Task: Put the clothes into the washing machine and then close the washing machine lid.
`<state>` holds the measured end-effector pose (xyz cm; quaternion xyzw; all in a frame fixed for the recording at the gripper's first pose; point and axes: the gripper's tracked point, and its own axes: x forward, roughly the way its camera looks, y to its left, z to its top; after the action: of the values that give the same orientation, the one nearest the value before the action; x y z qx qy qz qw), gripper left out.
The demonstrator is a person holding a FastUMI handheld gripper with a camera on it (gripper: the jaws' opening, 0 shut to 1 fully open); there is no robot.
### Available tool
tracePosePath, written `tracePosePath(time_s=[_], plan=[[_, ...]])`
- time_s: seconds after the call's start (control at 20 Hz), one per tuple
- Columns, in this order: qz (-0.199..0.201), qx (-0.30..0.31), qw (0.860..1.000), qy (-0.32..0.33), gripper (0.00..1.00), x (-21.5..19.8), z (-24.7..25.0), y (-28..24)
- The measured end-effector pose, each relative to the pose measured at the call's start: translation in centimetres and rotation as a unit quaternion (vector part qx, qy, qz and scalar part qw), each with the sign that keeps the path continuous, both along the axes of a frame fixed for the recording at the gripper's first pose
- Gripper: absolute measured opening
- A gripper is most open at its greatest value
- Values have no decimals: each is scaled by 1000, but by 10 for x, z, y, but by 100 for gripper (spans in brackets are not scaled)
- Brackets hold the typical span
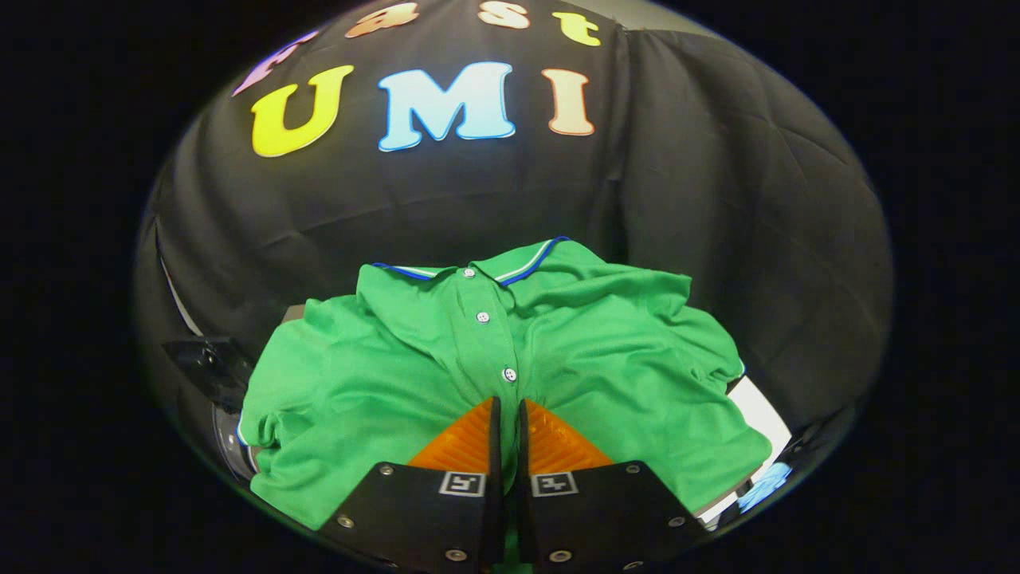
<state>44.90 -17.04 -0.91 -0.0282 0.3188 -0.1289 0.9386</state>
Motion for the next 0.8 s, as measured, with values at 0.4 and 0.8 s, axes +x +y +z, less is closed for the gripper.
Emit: tracePosePath(time_s=[0.4,0.8], plan=[[15,51,998,-26,0,2,26,5],[72,-31,996,-50,0,-2,98,39]])
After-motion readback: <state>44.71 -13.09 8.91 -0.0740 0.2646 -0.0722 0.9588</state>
